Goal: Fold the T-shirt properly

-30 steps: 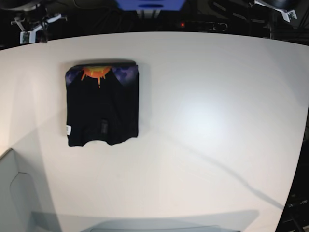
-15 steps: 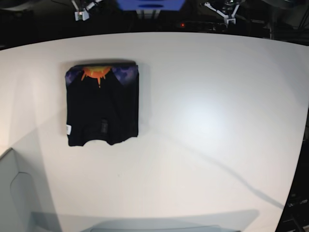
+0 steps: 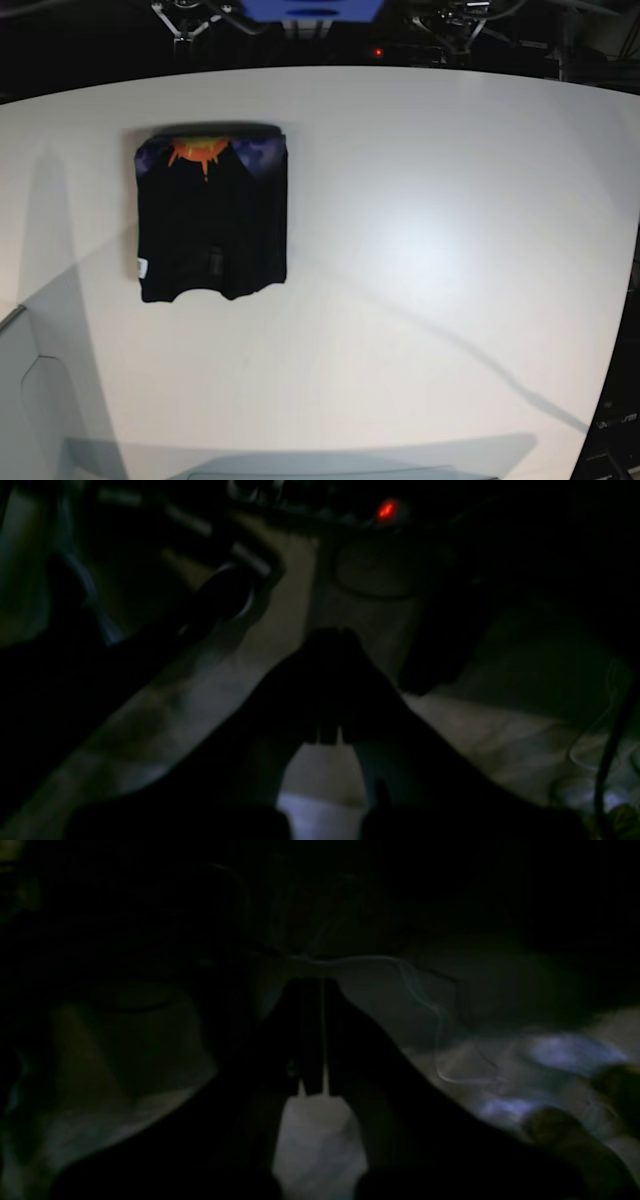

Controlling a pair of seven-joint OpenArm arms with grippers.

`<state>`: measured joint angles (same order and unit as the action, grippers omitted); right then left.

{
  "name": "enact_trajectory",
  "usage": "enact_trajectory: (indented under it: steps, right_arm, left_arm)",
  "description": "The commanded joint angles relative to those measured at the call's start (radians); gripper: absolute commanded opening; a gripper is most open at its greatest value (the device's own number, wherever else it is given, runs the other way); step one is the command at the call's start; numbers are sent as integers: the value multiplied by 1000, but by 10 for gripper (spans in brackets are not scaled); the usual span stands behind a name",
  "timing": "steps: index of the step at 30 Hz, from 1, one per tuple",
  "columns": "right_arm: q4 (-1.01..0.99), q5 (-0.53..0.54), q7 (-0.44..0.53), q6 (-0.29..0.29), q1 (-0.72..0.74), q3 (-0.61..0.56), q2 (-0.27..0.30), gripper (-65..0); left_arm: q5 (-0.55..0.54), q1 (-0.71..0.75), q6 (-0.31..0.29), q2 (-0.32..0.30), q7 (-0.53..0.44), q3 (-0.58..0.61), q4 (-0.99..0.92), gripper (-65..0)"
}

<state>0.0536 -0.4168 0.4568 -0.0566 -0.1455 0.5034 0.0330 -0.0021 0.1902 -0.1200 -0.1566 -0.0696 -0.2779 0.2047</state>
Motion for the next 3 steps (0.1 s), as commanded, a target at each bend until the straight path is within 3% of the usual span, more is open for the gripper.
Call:
enact_trajectory:
  steps: [1,3]
  right_arm:
    - [-37,-14,50,-42,7,1,-2,-650]
    - [-48,-20,81,-64,16,-1,-6,-650]
  left_arm:
    - [1,12,4,-10,1,1,0,-650]
    - [1,10,4,-4,1,1,0,-650]
